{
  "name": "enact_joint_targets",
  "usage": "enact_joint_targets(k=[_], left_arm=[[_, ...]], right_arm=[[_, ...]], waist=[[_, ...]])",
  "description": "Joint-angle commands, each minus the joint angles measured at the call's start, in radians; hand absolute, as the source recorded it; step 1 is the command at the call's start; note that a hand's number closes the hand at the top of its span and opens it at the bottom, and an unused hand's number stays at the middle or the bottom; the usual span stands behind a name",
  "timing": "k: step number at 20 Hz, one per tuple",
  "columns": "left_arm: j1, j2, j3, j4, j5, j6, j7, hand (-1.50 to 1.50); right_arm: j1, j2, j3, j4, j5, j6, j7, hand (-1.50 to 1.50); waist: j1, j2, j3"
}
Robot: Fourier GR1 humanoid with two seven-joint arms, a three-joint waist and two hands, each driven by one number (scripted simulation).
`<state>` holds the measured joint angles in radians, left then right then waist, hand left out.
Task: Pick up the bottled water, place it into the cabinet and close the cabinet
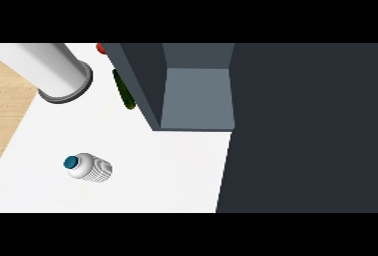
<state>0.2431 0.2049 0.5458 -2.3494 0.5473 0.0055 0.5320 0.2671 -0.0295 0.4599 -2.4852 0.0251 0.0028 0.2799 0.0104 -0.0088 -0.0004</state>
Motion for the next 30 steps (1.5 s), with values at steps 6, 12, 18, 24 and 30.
enact_joint_targets(k=[6,12,18,24,30], left_arm=[[0.013,-0.011,0.067,-0.063,0.11,-0.064,0.021,-1.5],[-0.028,-0.002,0.083,0.032,0.102,-0.109,-0.004,-1.5],[0.06,-0.083,0.048,0.071,0.024,-0.23,-0.104,-1.5],[-0.015,-0.152,-0.102,0.152,-0.191,-0.191,-0.157,-1.5],[-0.039,-0.157,-0.088,0.307,-0.251,-0.219,-0.28,-1.5]], right_arm=[[-0.004,-0.011,0.129,-0.097,0.17,-0.074,0.069,-1.5],[0.025,-0.061,0.119,-0.138,0.151,-0.102,0.062,-1.5],[0.005,-0.108,0.077,-0.116,0.112,-0.111,0.031,-1.5],[-0.042,-0.088,0.208,-0.105,0.225,-0.176,0.078,-1.5],[-0.014,-0.146,0.155,-0.075,0.152,-0.172,0.002,-1.5]], waist=[[-0.004,0.002,-0.001],[-0.013,0.003,-0.001],[-0.009,0.005,-0.001],[-0.026,0.006,-0.002],[-0.021,0.007,0.0]])
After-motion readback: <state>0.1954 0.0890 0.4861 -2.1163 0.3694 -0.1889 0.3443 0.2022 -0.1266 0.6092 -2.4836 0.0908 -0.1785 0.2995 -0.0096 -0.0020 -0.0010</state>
